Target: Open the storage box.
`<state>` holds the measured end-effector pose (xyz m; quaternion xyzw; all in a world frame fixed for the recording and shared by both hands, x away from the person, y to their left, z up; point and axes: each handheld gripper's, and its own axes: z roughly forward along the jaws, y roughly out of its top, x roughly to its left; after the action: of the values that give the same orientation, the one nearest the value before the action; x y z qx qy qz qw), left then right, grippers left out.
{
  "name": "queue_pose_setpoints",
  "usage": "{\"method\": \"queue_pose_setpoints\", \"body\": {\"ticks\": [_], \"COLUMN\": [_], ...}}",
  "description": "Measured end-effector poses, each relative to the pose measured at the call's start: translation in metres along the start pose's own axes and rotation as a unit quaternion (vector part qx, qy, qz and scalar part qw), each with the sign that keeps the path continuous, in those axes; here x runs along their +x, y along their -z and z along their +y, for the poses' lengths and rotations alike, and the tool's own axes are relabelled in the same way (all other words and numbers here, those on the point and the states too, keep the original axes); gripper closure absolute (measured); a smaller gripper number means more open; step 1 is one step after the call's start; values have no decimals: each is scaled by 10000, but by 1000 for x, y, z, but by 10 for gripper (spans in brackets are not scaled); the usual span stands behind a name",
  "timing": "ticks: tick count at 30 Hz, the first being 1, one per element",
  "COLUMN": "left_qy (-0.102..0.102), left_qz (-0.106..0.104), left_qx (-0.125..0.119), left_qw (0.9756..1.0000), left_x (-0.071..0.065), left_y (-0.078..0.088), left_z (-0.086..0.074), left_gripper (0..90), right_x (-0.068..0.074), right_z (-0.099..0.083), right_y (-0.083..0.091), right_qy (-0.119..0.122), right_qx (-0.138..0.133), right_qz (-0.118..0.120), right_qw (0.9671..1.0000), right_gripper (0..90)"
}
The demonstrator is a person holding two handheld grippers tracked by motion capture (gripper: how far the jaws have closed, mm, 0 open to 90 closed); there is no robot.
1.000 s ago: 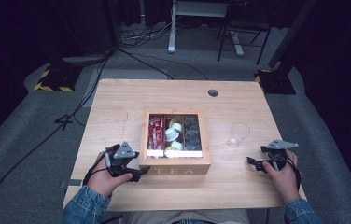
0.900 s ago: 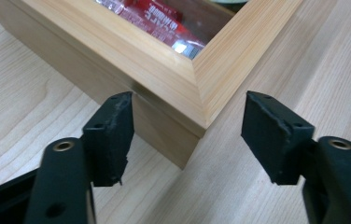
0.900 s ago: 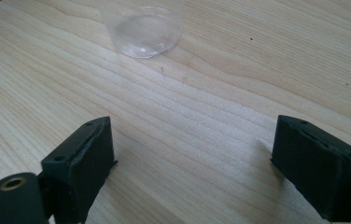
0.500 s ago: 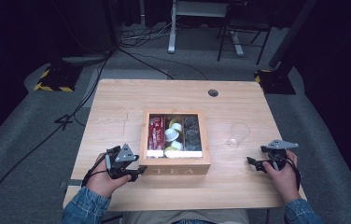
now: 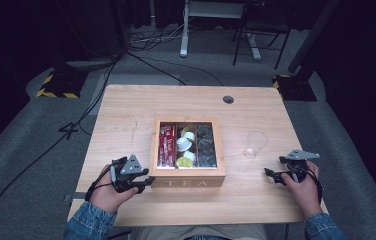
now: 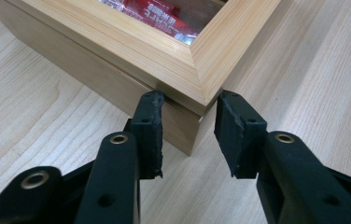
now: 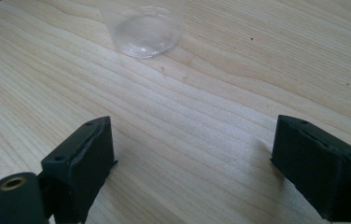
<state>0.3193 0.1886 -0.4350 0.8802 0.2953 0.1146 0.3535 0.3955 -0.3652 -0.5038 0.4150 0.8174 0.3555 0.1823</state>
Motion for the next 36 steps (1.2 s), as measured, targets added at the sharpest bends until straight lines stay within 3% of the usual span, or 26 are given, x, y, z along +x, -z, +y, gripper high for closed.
{"method": "queue_pose_setpoints", "body": {"ticks": [4, 10, 13, 19, 26, 36], "left_qy": [-115, -110, -99, -58, 115, 170], "left_qz": [12, 13, 17, 18, -6, 98], "left_qx": [0, -103, -199, -407, -760, -1033], "left_qw": [9999, 9999, 9998, 9992, 9970, 9945], "left_x": [0, 1, 1, 3, 7, 8], "left_y": [3, 7, 10, 15, 22, 23], "left_z": [2, 4, 5, 8, 11, 13], "left_gripper": [681, 697, 722, 727, 725, 715], "right_x": [1, 4, 5, 10, 17, 31], "right_z": [0, -1, -1, 8, 19, 35], "right_y": [1, 2, 4, 23, 40, 52], "right_qy": [67, 113, 198, 146, 29, 116], "right_qx": [-30, -79, -122, -573, -960, -1112], "right_qz": [2, -46, -66, -36, 232, 441], "right_qw": [10000, 9999, 9997, 9982, 9951, 9928], "right_gripper": [156, 175, 243, 294, 310, 312]}}
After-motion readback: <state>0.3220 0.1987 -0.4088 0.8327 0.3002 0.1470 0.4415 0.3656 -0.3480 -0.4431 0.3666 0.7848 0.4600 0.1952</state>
